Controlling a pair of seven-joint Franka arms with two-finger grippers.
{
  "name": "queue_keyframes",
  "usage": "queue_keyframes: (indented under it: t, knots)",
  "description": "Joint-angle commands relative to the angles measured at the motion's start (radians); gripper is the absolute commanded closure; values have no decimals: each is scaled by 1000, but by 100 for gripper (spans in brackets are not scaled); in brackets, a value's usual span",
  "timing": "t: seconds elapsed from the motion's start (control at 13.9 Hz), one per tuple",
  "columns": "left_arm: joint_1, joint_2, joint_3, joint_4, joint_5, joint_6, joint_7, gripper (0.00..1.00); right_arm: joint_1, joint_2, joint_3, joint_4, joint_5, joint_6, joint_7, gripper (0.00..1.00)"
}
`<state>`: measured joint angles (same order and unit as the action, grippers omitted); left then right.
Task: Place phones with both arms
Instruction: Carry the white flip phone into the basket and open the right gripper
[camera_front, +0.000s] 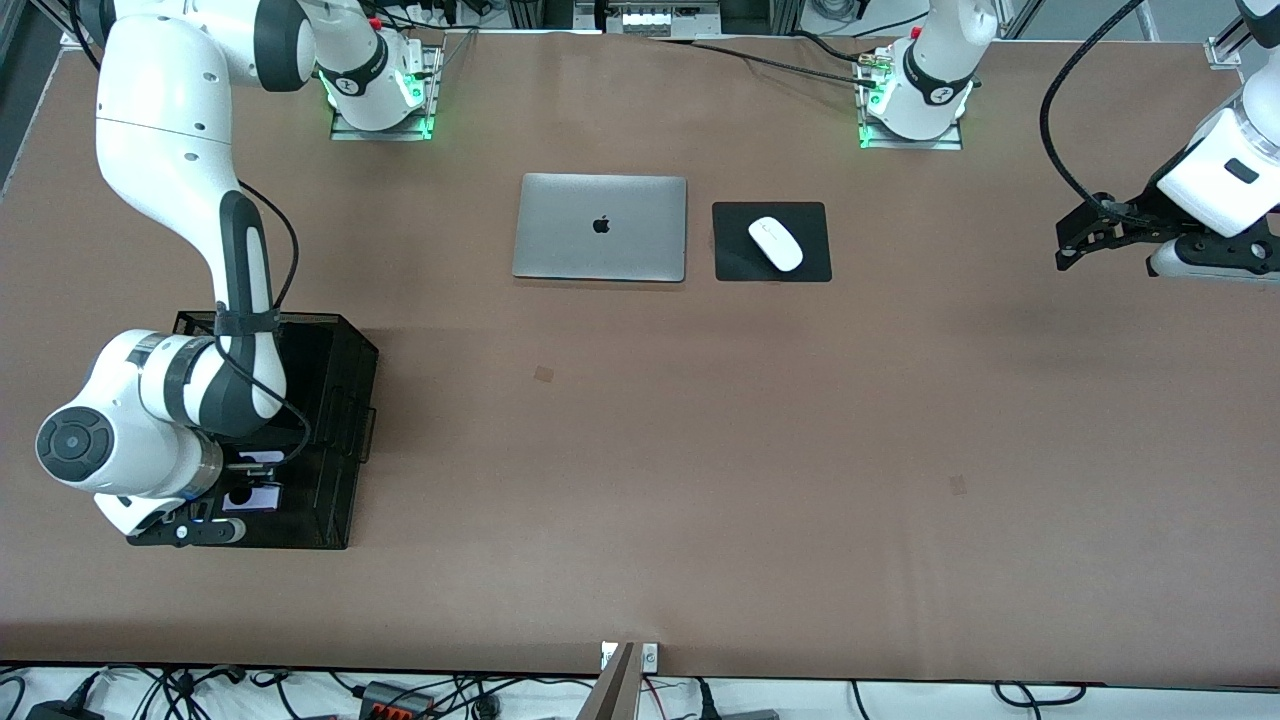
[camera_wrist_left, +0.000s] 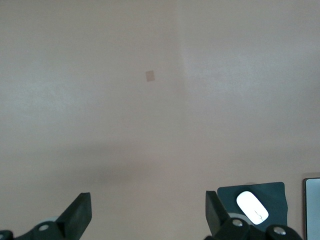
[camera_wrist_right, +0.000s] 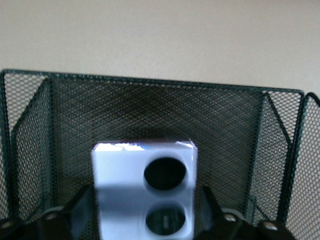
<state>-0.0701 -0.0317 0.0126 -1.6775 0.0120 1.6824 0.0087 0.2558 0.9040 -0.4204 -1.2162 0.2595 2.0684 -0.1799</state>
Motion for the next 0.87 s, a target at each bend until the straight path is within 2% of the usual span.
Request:
queue_keyframes:
  t: [0.0,0.29,0.5,0.79]
  knots:
    - [1,6,1,22,-18,-21,16,0,2,-48,6,-8,24,10,-29,0]
    - [1,6,1,22,-18,-21,16,0,5,-143,8,-5,21,-25,-27,0]
    - [1,6,1,22,-18,-23,16,0,3,-215,9,4,29,-218,-20,0]
    - [0,6,0,22,-18,-23,16,0,3,-304,9,21,30,-370,-24,0]
